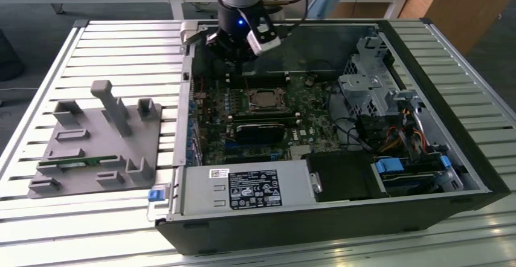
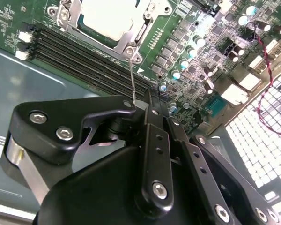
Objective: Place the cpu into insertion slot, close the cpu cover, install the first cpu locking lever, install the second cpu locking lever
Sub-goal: 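Install the first cpu locking lever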
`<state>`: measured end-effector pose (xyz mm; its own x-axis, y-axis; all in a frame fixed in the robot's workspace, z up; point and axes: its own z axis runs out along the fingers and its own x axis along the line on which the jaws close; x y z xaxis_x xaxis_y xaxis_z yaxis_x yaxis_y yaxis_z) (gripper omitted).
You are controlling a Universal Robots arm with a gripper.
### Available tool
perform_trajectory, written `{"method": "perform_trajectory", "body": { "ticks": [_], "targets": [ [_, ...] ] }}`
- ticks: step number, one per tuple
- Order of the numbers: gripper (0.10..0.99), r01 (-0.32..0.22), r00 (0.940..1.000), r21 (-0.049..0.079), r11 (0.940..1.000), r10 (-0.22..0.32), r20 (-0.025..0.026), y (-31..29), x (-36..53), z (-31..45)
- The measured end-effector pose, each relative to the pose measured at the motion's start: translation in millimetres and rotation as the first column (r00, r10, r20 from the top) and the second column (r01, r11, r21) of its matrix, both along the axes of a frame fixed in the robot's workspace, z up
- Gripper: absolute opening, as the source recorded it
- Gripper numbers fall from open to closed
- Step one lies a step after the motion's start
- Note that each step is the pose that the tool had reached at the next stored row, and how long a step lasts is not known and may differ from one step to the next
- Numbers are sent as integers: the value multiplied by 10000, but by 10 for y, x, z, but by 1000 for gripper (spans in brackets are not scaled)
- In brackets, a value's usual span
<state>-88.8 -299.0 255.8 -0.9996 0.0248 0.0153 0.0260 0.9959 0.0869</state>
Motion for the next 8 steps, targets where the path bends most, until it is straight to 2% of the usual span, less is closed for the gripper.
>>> {"method": "perform_trajectory", "body": {
  "ticks": [8],
  "targets": [
    [106,0,10000,0,10000,0,0,1,51,0]
  ]
}}
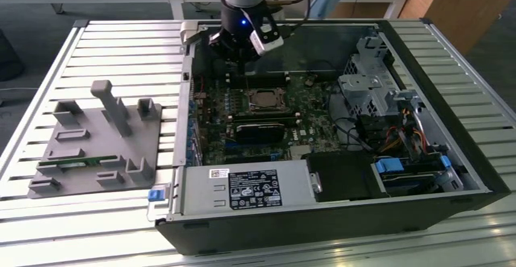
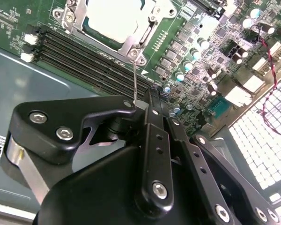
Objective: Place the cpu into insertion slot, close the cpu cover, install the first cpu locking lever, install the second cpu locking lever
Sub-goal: 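Install the first cpu locking lever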
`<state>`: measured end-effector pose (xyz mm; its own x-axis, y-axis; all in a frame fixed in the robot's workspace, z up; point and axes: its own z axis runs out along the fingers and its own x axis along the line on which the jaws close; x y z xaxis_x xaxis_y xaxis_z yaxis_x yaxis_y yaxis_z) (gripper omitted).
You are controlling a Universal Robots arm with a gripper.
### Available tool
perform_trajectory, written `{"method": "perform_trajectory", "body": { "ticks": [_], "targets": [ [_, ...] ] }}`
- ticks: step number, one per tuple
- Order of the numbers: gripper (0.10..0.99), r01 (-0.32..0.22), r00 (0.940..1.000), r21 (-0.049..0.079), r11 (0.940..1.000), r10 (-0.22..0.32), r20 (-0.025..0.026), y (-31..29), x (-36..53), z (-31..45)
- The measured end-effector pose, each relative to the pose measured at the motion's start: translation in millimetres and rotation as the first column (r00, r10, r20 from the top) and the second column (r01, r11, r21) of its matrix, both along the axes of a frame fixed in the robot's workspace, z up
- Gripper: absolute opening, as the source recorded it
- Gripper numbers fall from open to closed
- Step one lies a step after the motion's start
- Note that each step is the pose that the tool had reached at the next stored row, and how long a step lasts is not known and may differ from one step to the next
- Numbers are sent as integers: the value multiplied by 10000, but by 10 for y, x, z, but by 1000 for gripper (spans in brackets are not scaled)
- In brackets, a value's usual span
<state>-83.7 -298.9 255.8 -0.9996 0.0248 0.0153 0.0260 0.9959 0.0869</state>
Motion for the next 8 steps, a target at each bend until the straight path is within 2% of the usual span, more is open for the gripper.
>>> {"method": "perform_trajectory", "body": {
  "ticks": [8],
  "targets": [
    [106,0,10000,0,10000,0,0,0,82,0]
  ]
}}
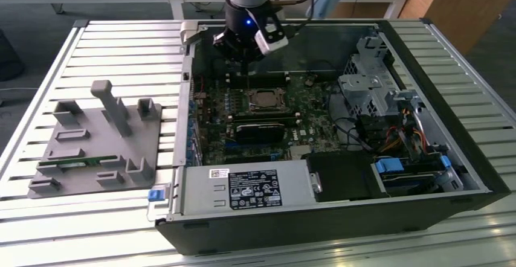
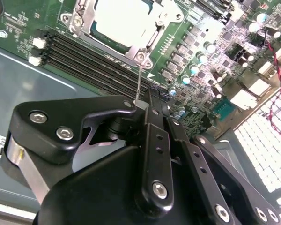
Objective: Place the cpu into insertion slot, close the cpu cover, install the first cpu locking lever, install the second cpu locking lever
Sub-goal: 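Install the first cpu locking lever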
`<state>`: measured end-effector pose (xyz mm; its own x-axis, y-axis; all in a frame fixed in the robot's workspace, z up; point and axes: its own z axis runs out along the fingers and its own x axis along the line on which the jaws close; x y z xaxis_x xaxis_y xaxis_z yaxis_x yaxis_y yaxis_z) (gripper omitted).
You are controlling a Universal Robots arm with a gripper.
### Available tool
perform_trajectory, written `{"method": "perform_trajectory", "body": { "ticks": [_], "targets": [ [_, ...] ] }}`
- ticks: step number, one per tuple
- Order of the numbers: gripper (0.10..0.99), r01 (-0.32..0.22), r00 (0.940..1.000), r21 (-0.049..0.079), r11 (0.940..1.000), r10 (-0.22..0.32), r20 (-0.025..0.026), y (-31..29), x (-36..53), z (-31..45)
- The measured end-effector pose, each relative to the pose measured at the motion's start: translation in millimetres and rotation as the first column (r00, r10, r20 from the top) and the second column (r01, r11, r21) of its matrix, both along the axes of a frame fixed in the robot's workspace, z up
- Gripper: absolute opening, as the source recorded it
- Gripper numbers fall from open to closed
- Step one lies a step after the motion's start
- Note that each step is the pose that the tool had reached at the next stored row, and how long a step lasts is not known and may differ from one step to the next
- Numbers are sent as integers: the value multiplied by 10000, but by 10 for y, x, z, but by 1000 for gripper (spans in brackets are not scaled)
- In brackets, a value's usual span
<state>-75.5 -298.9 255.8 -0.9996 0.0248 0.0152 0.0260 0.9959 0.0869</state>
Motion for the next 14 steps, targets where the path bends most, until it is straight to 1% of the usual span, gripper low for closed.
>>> {"method": "perform_trajectory", "body": {
  "ticks": [11,14],
  "targets": [
    [106,0,10000,0,10000,0,0,0,140,-3],
    [106,0,10000,0,10000,0,0,0,165,-5]
  ]
}}
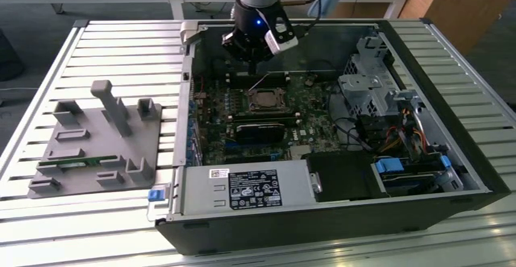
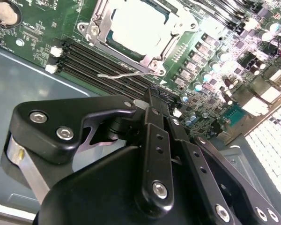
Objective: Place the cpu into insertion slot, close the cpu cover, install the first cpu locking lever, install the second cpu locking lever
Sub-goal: 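Install the first cpu locking lever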
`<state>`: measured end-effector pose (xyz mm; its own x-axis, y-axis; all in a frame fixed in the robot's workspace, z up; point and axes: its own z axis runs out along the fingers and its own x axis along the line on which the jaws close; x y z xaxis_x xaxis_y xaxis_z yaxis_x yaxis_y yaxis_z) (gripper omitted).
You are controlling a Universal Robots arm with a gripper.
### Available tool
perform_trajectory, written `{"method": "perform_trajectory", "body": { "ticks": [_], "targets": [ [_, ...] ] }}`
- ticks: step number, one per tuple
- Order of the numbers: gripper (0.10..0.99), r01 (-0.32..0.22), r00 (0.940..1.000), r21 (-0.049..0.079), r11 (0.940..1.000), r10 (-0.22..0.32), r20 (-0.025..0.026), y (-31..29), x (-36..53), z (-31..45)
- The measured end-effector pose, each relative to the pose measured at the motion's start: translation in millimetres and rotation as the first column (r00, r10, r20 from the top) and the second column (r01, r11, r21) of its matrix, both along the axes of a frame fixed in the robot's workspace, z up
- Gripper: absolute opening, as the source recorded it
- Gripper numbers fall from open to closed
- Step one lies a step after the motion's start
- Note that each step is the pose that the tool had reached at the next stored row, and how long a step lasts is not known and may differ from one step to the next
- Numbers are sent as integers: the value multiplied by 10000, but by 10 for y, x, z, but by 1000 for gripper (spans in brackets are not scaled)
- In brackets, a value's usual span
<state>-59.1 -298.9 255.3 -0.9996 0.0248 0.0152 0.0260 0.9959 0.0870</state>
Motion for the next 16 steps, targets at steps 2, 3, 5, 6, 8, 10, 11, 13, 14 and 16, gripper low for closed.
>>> {"method": "perform_trajectory", "body": {
  "ticks": [2,3,5,6,8,10,11,13,14,16],
  "targets": [
    [106,0,10000,36,10000,0,0,0,2,-1],
    [106,0,10000,120,9999,0,0,0,3,-2],
    [106,0,10000,437,9990,0,0,-5,3,-5],
    [106,0,10000,579,9983,0,-1,-10,3,-6],
    [106,1,10000,597,9982,-1,0,-11,2,-6],
    [106,-2,10000,597,9982,-1,43,-15,2,-7],
    [106,-8,9999,596,9982,2,112,-15,1,-9],
    [106,-22,9997,600,9982,8,226,-15,1,-17],
    [106,-24,9997,599,9982,9,244,-15,2,-21],
    [106,-25,9997,597,9982,10,242,-16,2,-31]
  ]
}}
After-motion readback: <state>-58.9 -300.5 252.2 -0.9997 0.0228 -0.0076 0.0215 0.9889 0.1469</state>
